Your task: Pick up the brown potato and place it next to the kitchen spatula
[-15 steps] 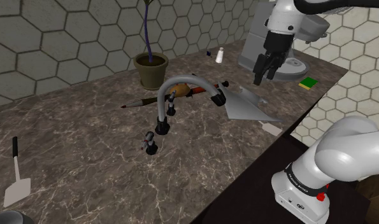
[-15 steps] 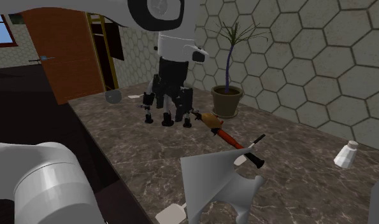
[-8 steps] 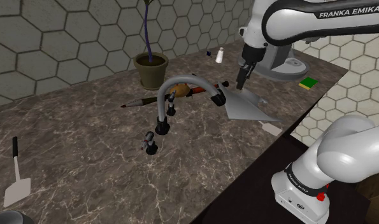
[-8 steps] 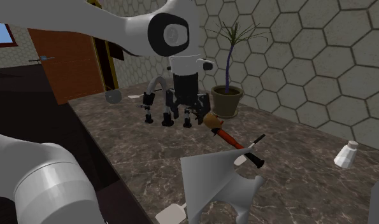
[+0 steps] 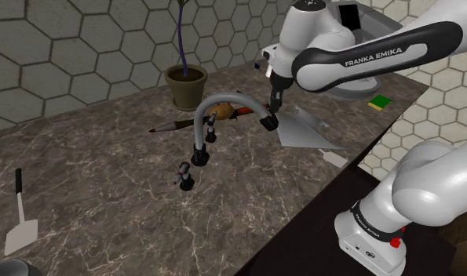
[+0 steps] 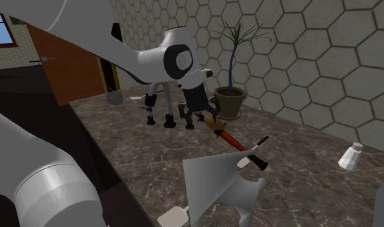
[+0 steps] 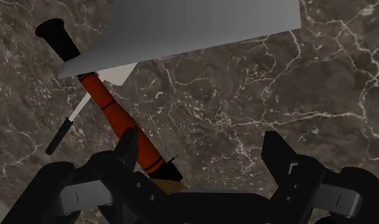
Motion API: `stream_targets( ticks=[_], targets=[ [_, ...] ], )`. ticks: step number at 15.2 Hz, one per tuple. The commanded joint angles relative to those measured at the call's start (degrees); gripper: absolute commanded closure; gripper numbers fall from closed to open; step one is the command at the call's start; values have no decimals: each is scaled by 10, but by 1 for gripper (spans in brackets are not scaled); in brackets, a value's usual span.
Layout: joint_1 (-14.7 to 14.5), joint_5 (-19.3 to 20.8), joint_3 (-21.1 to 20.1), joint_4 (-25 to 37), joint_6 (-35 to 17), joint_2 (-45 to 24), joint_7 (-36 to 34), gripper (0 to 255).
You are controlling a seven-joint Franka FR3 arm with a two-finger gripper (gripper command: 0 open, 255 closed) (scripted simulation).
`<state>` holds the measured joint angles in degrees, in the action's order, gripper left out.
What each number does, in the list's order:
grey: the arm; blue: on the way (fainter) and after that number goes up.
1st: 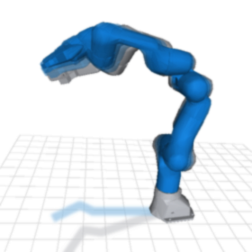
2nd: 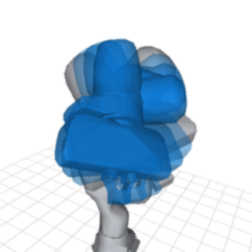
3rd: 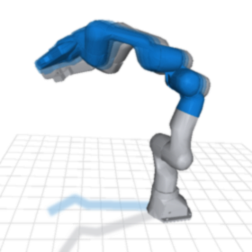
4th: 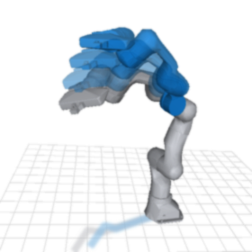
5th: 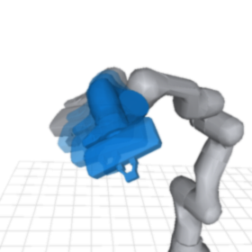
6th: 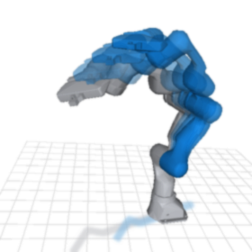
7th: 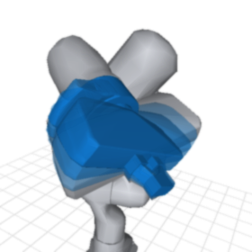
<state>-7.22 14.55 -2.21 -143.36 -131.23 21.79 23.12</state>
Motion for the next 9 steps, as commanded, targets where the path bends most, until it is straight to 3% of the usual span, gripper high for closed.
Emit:
stream_targets(
  ticks=[1, 5, 9],
  targets=[
    [-1, 35, -8, 10, -54, -36, 17, 0],
    [5, 126, -29, 25, -155, -105, 24, 0],
    [18, 262, -51, 56, -240, -178, -7, 0]
  ],
)
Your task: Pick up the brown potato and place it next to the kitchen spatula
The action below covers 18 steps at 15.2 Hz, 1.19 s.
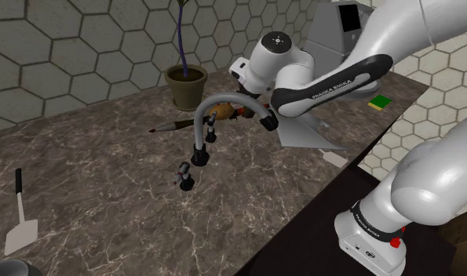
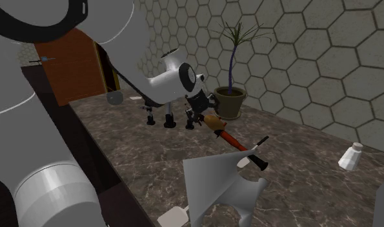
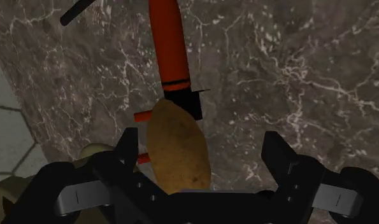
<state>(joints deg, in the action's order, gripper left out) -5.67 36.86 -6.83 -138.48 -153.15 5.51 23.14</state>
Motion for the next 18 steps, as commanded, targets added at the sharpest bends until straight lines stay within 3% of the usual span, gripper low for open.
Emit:
stream_targets(
  ticks=[1, 4, 5, 12, 18],
  targets=[
    [5, 81, -9, 18, -38, -34, -22, 0],
    [3, 225, -13, 59, -78, -91, -83, 0],
    [0, 255, -12, 68, -85, -103, -97, 0],
    [-2, 316, 5, 111, -99, -166, -145, 0],
    [-3, 321, 7, 115, -100, -171, -149, 0]
  ],
)
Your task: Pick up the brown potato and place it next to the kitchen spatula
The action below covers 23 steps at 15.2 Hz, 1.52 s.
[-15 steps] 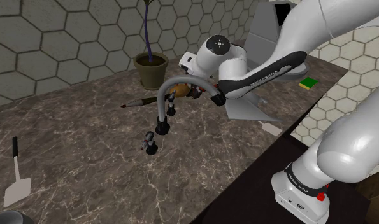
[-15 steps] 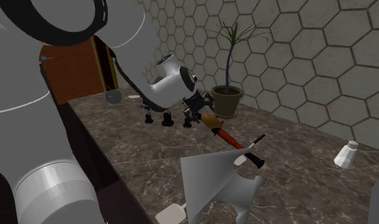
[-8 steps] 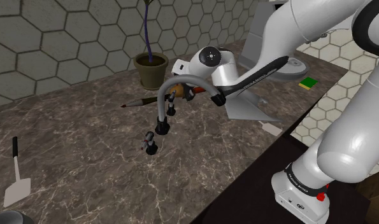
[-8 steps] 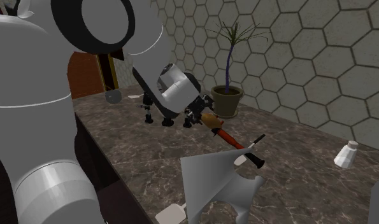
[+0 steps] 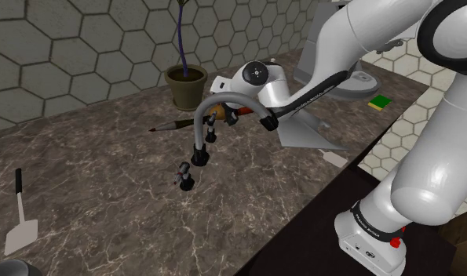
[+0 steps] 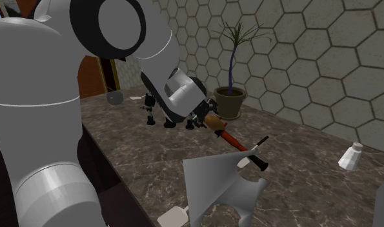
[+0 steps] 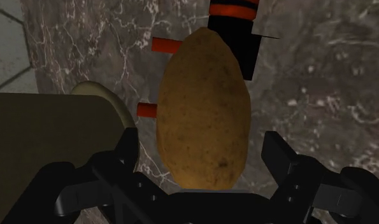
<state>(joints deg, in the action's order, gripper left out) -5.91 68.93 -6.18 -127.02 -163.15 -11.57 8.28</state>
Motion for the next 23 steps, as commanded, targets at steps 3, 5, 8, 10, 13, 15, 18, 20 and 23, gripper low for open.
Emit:
stream_targets(
  ticks=[3, 5, 8, 10, 13, 15, 18, 20, 23],
  targets=[
    [0, 0, 0, 0, 0, 0, 0, 255],
    [0, 0, 0, 0, 0, 0, 0, 255],
    [0, 0, 0, 0, 0, 0, 0, 255],
    [0, 0, 0, 0, 0, 0, 0, 255],
    [2, -13, -3, -2, 2, 6, 13, 255],
    [6, -41, -9, -5, 7, 18, 40, 255],
    [11, -81, -17, -8, 15, 36, 78, 255],
    [13, -107, -22, -10, 21, 48, 104, 255],
    [16, -146, -29, -11, 31, 65, 140, 255]
  ],
)
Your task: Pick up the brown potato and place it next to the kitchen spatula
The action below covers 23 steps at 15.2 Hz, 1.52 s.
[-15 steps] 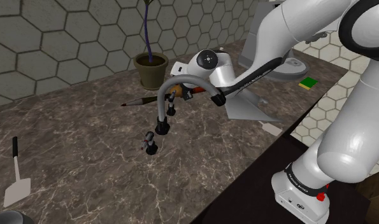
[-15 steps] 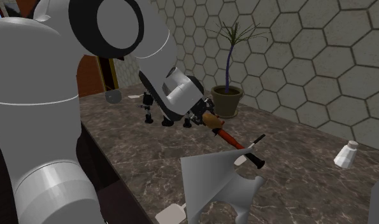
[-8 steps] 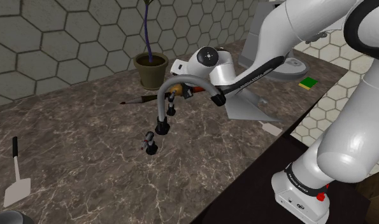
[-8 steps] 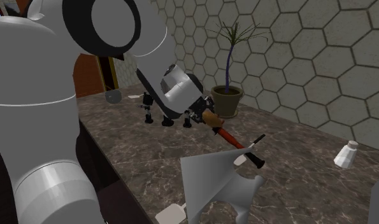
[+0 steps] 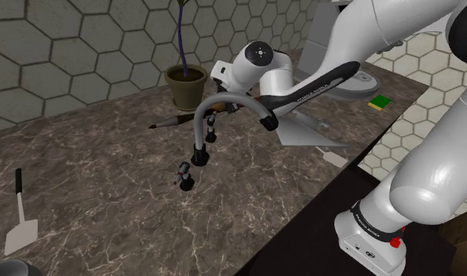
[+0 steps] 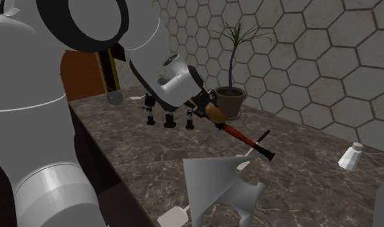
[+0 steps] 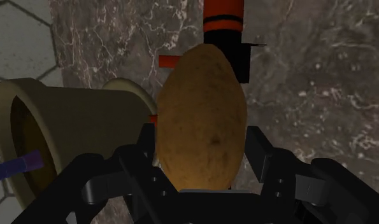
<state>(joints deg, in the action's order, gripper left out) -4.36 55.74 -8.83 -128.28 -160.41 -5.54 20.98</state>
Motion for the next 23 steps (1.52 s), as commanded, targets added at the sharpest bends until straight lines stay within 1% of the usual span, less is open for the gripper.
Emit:
stream_targets(
  ticks=[1, 9, 17, 20, 21, 23],
  targets=[
    [2, -26, -4, 2, 7, 10, 25, 255],
    [2, -118, -15, 9, 41, 50, 112, 255],
    [-3, -191, -18, 28, 82, 83, 182, 255],
    [-6, -214, -18, 37, 99, 93, 204, 255],
    [-6, -214, -18, 38, 100, 93, 205, 255],
    [-18, -199, -34, 57, 120, 80, 171, 255]
  ],
)
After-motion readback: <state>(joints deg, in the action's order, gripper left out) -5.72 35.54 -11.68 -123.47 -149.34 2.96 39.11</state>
